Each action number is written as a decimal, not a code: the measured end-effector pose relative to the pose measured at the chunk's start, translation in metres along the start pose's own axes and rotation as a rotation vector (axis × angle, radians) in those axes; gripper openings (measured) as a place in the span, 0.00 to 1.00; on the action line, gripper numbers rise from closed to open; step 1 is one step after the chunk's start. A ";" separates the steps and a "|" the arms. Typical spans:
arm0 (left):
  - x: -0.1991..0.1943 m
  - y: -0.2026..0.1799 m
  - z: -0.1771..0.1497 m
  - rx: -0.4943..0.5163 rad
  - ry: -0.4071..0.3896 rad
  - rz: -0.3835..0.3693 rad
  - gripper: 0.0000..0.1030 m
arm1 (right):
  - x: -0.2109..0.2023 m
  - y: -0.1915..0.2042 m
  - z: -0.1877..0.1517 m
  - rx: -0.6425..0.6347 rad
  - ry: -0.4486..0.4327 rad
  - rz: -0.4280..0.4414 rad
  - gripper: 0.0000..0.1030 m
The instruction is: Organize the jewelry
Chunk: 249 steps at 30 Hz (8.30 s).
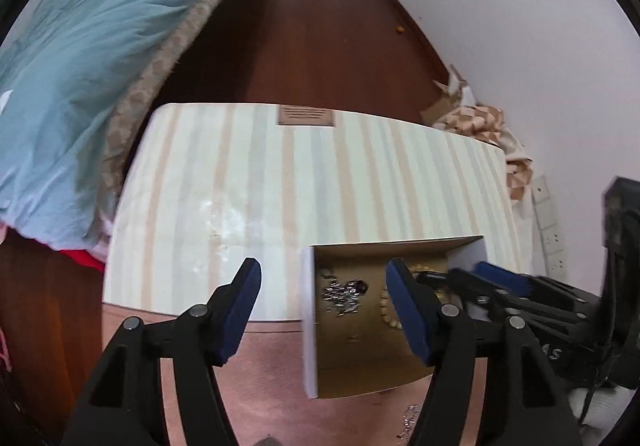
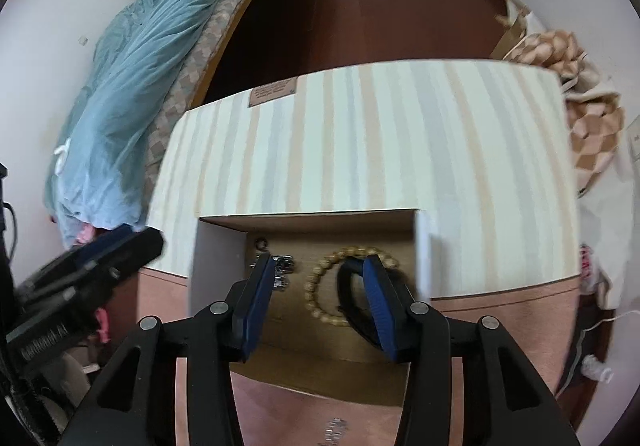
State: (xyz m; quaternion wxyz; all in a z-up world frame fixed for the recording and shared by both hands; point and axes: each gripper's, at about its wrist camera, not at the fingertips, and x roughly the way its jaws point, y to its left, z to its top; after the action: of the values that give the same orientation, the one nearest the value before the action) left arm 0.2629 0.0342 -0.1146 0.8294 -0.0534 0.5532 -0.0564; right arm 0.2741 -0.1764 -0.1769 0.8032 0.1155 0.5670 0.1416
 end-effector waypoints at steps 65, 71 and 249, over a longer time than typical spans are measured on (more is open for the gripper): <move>0.032 0.019 -0.162 -0.073 0.049 0.345 1.00 | 0.013 -0.029 -0.148 -0.016 -0.155 -0.220 0.57; 0.036 0.021 -0.164 -0.073 0.062 0.342 1.00 | 0.032 -0.021 -0.143 -0.065 -0.151 -0.259 0.10; -0.074 -0.091 -0.090 0.196 -0.009 -0.282 0.06 | -0.179 -0.042 -0.121 0.114 -0.360 0.075 0.10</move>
State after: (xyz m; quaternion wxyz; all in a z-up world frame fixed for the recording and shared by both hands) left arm 0.1485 -0.0467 -0.0678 0.8169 -0.0495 0.5284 -0.2259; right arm 0.1074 -0.2770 -0.0741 0.8779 0.2053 0.4168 0.1161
